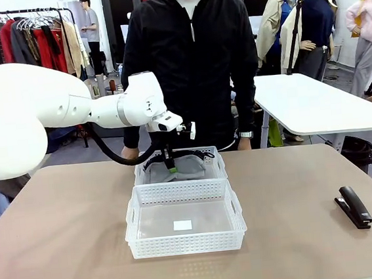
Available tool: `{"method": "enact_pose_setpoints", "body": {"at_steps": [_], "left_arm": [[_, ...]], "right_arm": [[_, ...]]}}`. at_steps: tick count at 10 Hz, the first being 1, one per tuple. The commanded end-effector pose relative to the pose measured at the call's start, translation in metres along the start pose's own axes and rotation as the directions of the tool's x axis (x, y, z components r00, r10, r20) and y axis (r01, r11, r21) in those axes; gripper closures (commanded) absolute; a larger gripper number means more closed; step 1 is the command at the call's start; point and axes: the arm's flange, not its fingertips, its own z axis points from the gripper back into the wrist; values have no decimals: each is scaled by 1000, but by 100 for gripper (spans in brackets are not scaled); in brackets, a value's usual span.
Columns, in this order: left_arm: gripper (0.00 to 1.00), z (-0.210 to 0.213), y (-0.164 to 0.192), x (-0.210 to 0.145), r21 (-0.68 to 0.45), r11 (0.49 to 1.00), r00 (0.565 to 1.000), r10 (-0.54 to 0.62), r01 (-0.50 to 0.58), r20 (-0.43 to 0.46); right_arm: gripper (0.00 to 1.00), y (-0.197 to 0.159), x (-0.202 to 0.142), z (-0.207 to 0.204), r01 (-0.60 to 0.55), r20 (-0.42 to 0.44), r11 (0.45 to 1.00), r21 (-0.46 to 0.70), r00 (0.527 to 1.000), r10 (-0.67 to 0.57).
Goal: Distribute items into two baskets.
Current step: Place the picked Pencil pouch into the Organizing basket as instructed by the person.
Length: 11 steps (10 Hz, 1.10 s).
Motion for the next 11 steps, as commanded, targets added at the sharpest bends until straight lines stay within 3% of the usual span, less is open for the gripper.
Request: {"method": "enact_pose_setpoints", "body": {"at_steps": [1,2,7,11], "left_arm": [[98,7,9,6,-41,999,998,21,-19,54],[88,7,9,6,-46,999,997,24,-21,67],[0,16,5,2,-44,999,995,19,-14,99],[0,49,-6,8,-8,1000,997,-10,10,80]], "right_arm": [[0,1,2,0,-10,15,1000,15,1000,9],[0,1,2,0,-10,15,1000,15,1000,9],[0,1,2,0,-10,15,1000,15,1000,9],[0,1,2,0,-10,15,1000,15,1000,9]]}}
